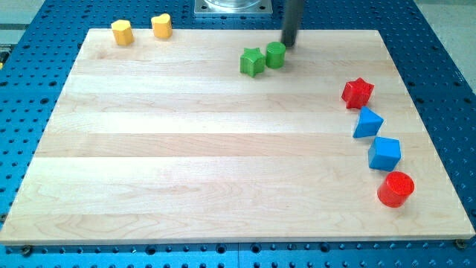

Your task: Place the green blocks vertically above the red star

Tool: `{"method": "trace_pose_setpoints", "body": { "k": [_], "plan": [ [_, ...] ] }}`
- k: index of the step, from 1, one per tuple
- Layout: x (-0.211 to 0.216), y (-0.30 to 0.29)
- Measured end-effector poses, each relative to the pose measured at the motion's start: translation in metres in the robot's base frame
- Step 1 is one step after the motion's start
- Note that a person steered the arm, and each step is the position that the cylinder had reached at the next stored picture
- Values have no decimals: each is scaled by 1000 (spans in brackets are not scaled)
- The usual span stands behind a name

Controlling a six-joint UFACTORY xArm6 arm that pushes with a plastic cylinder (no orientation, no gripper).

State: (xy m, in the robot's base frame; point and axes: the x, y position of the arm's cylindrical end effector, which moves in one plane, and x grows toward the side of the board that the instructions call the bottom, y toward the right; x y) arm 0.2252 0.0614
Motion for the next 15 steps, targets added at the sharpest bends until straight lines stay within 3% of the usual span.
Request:
{"method": "trace_pose_setpoints", "body": {
  "k": [1, 2, 3, 4, 5, 6, 8, 9, 10, 11, 12, 13, 14, 15],
  "plan": [
    [49, -54],
    [49, 50],
    [42, 58],
    [30, 104],
    [-8, 118],
    [25, 159],
    [60, 122],
    [43, 70],
    [74, 35],
    [123, 51],
    [122, -31],
    [64, -13],
    [52, -104],
    [15, -8]
  ]
}}
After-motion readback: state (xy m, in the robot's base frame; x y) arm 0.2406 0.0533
